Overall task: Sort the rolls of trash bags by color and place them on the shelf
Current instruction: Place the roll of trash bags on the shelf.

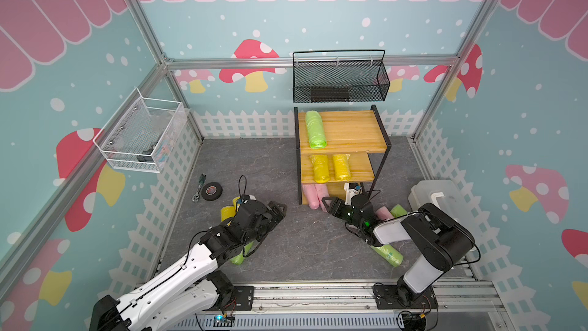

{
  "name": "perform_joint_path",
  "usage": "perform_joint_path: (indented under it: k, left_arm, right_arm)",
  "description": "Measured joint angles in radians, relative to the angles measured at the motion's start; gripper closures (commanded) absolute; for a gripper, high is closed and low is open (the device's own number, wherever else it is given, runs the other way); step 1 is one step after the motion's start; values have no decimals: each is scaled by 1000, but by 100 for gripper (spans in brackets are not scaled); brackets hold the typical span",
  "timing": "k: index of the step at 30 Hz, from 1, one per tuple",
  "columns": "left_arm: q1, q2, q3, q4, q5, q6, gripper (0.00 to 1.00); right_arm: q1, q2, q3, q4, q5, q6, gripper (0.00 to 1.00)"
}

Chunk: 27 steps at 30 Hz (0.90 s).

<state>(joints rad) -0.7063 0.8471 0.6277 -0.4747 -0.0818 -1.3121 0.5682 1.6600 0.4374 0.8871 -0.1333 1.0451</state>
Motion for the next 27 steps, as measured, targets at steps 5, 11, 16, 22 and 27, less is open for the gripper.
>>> perform_joint_path:
  k: [5,11,16,22,27]
  left_arm:
    - [0,-2,-5,0,3,0,2]
    - [5,-2,-6,0,6,0,2]
    - [8,-11,-8,-3,7,11,2]
    - [58,-19,-8,-42,38,70,2]
    - [103,-17,-6,-119,72,143,2]
  right_arm:
    - [0,-63,-9,-86,-6,2,35]
    - [0,-219,-15,-242,-6,-29,36]
    - [0,-372,-16,-349,6,-67,39]
    - [0,-473,-60,-406,5,-68,66]
    - [0,-457,-76,-426,-23,-51,75]
